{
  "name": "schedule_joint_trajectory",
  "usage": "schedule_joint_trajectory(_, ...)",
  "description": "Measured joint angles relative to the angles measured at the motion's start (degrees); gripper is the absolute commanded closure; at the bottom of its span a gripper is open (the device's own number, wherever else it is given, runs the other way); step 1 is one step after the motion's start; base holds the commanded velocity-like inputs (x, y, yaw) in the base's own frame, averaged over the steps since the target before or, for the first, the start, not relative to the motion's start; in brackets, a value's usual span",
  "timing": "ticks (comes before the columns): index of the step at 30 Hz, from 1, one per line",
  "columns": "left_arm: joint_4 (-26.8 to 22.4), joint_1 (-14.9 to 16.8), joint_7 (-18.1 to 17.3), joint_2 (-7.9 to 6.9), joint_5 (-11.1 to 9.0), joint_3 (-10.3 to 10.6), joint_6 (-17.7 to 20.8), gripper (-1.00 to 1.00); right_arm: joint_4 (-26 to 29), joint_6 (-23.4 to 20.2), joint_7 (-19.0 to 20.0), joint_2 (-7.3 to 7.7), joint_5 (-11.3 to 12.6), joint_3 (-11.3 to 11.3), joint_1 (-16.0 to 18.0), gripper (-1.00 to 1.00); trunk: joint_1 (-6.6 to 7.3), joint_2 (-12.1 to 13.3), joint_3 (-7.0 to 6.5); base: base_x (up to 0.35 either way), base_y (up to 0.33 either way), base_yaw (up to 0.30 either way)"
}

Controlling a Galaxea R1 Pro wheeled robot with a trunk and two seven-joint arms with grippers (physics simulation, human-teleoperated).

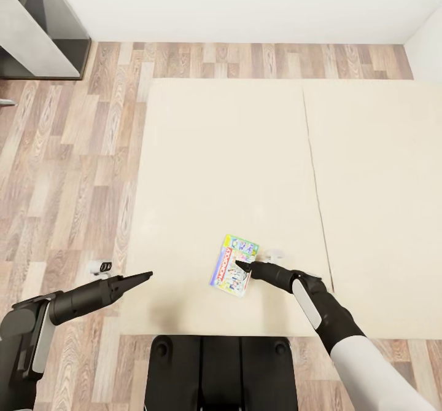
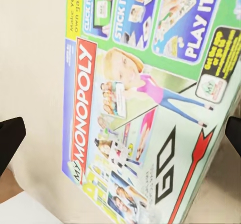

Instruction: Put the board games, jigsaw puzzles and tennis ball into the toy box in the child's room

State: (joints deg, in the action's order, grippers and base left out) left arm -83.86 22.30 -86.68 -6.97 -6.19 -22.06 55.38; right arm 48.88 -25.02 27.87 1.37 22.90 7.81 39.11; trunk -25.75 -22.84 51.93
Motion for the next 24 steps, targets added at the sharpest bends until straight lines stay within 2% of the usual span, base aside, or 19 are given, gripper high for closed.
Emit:
schedule_joint_trajectory(5,0.01,0.0,-0.02,0.03,-0.04,0.0,0.0,-1.0,0.01,-0.01,0.0,-0.01,0.01,-0.01,0.01,-1.0,0.0,0.0,0.0,0.0,0.182,0.0)
schedule_joint_trajectory(24,0.02,0.0,0.06,0.01,-0.03,0.01,0.0,-1.0,0.01,-0.02,0.0,0.06,0.0,-0.02,-0.01,-1.0,0.0,0.0,0.0,0.0,0.019,0.0)
